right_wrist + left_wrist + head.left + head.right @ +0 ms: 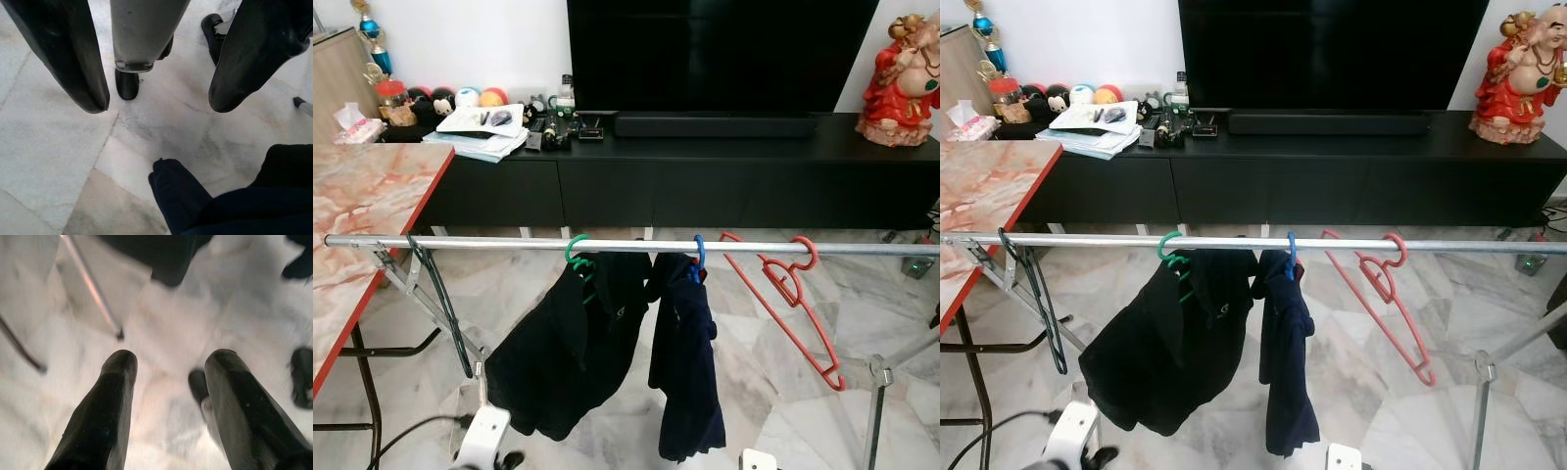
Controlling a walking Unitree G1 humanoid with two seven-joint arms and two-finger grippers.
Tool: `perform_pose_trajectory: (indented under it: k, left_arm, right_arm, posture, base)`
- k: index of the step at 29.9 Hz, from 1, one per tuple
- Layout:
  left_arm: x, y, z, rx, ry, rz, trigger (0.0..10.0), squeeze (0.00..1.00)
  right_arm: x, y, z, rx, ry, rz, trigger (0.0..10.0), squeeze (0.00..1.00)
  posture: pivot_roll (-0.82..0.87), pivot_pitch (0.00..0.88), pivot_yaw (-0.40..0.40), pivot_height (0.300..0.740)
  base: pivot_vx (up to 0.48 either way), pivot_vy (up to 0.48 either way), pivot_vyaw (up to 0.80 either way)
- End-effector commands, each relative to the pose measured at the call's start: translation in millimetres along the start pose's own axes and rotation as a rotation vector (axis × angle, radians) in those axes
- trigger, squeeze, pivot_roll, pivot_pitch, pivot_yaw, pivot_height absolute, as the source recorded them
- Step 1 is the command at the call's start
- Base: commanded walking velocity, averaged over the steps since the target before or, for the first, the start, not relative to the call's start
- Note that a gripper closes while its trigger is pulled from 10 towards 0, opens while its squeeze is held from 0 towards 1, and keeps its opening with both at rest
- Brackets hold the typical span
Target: Hang hanger
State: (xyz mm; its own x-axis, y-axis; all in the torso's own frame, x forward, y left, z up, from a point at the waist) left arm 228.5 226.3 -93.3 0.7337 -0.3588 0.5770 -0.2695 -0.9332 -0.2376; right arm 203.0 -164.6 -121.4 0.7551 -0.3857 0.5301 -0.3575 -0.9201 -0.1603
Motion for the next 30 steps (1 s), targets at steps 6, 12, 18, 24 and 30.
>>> perform_pose_trajectory:
  k: [6, 12, 18, 24, 30]
  left_arm:
    - [-26.8, 13.5, -1.7, -0.018, -0.094, -0.012, 10.0, 0.00]
    - [-27.8, 21.6, -0.8, -0.026, -0.095, 0.013, 10.0, 0.00]
    - [-30.3, 25.0, -1.1, -0.033, -0.102, 0.010, 10.0, 0.00]
    - [-33.6, 28.4, -1.7, -0.038, -0.107, 0.013, 10.0, 0.00]
    - [-35.0, 30.0, -2.3, -0.049, -0.099, 0.027, 10.0, 0.00]
  right_arm:
    - [-3.8, 0.6, -0.2, -0.006, -0.019, 0.008, 10.0, 0.00]
    - [-4.3, 0.3, -0.1, 0.002, -0.029, -0.003, 10.0, 0.00]
    - [-4.0, -0.1, -0.1, 0.004, -0.029, -0.008, 10.0, 0.00]
    - [-2.8, -0.6, -0.1, 0.007, -0.018, -0.004, 10.0, 0.00]
    - [-2.9, -1.5, -0.1, 0.014, -0.021, -0.016, 10.0, 0.00]
  posture:
    - [0.04, 0.048, 0.022, 0.740]
    - [0.04, 0.050, 0.023, 0.740]
    - [0.04, 0.048, 0.022, 0.740]
    - [0.04, 0.048, 0.022, 0.740]
    - [0.04, 0.048, 0.025, 0.740]
  base:
    - [0.000, 0.375, -0.76]
    - [0.000, 0.143, -0.78]
    - [0.000, 0.000, -0.78]
    - [0.000, 0.000, -0.16]
    - [0.000, 0.000, 0.00]
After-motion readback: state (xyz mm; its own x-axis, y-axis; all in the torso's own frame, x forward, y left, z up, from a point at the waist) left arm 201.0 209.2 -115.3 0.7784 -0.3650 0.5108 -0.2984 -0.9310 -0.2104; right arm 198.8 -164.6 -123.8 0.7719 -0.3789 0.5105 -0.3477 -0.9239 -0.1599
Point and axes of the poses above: a point about 5 cm out from each wrist's last joint towards the gripper, its own z axis pointing out of the wrist towards the gripper, its own x axis along the axis of the wrist's last joint, y = z × x, the point moved 4 cm from there along z, pointing out of the wrist towards the gripper, and after that the axes turned 12 degrees about z, right-handed, at the moved point
